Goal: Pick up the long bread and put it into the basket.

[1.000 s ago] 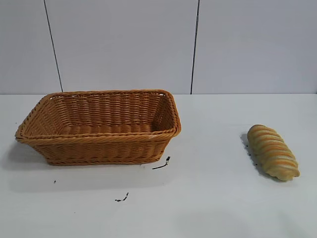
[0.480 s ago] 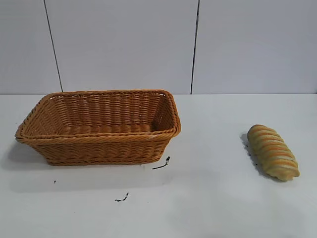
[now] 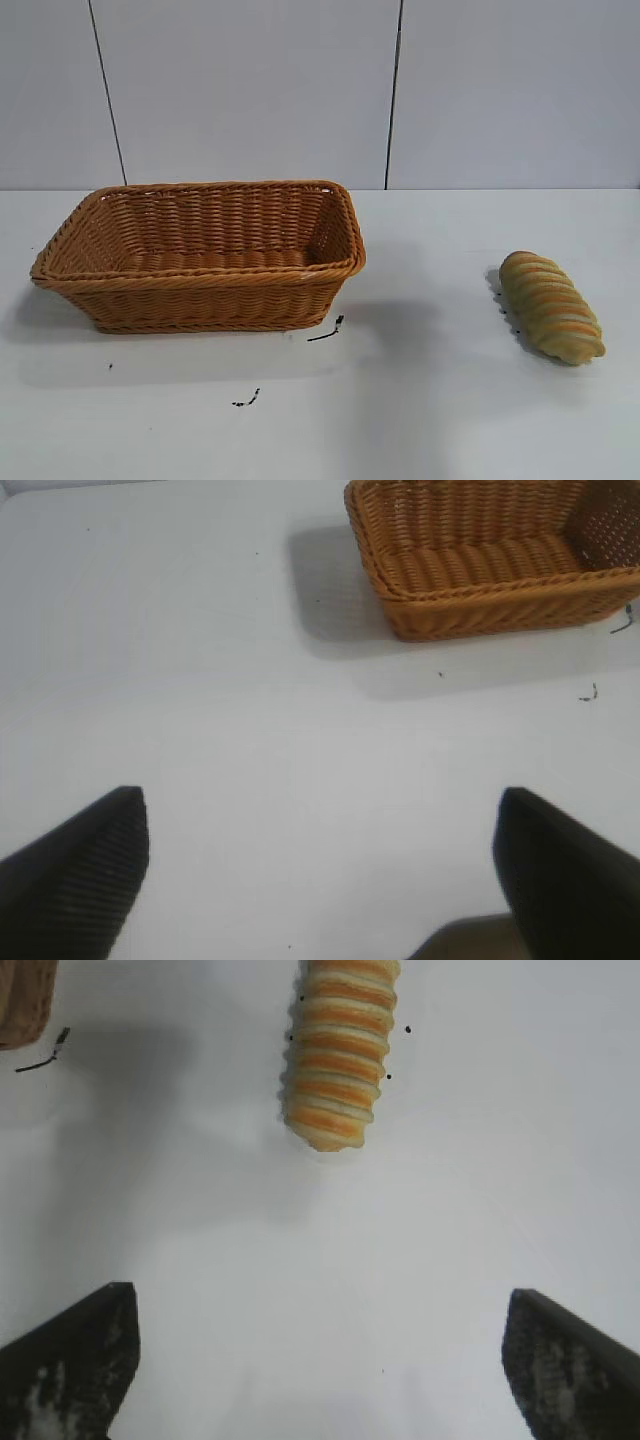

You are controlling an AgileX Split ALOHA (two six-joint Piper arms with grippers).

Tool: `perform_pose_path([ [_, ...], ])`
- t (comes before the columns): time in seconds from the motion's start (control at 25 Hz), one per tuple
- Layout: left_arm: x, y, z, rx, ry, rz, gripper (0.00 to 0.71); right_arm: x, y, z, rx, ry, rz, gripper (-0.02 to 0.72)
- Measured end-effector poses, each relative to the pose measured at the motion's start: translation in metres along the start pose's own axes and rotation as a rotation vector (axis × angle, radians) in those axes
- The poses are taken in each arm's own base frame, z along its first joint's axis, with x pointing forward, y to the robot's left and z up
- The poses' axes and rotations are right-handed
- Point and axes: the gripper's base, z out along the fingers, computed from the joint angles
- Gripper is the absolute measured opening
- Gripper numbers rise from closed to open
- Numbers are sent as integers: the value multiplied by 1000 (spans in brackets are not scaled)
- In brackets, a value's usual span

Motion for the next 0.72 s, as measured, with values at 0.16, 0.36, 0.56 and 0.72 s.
perform_pose_path([
  [0.16, 0, 0, 0, 0, 0, 0, 696, -27, 7, 30, -3, 29, -31, 682],
  [0.36, 0, 0, 0, 0, 0, 0, 696, -39, 1, 77, 28, 92, -22, 682],
  [0.56, 0, 0, 0, 0, 0, 0, 696, -36, -7, 124, 51, 149, -3, 682],
  [0.72, 0, 0, 0, 0, 0, 0, 696, -31, -9, 154, 52, 197, 1, 682],
])
